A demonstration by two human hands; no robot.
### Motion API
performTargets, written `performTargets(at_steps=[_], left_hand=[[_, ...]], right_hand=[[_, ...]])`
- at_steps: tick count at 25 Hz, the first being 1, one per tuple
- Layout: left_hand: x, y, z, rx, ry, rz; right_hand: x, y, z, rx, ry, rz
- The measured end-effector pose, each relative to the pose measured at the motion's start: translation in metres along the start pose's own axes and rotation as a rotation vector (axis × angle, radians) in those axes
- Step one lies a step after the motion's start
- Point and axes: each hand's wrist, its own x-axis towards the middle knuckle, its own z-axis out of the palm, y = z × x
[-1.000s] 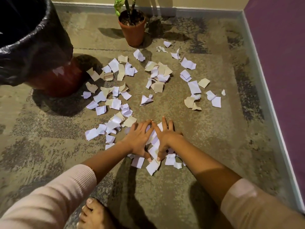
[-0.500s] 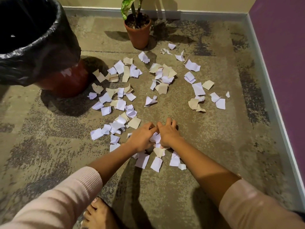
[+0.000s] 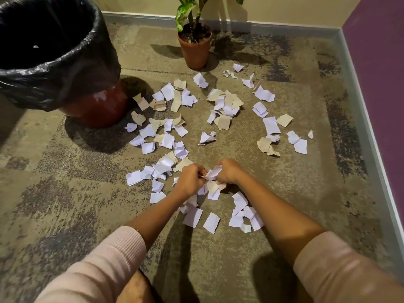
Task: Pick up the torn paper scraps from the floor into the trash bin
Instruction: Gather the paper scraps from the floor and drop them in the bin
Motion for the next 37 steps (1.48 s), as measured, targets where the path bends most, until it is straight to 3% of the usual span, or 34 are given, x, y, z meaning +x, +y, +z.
performTargets(at_steps=[7, 11, 21, 28, 32, 37], left_hand=[[0.026, -0.002, -0.047, -0.233, 0.149, -0.141], [0.038, 0.001, -0.093, -0.415, 0.316, -0.222], [0.031, 0.012, -0.231, -0.485, 0.729, -0.134], [0.037, 0.026, -0.339, -0.555, 0.959, 0.001], [0.045, 0.007, -0.385, -0.581, 1.053, -0.040], [0.053, -0.032, -0.403, -0.638, 1.018, -0.174]], right_hand=[[0.015, -0.026, -0.038, 0.315, 0.019, -0.032], [0.028, -0.057, -0.061, 0.538, 0.044, -0.110], [0.029, -0.171, -0.126, 1.033, -0.061, -0.307], [-0.005, -0.274, -0.173, 1.193, -0.051, -0.572], [-0.010, -0.328, -0.185, 1.165, -0.031, -0.601], [-0.005, -0.378, -0.179, 1.062, 0.006, -0.572]])
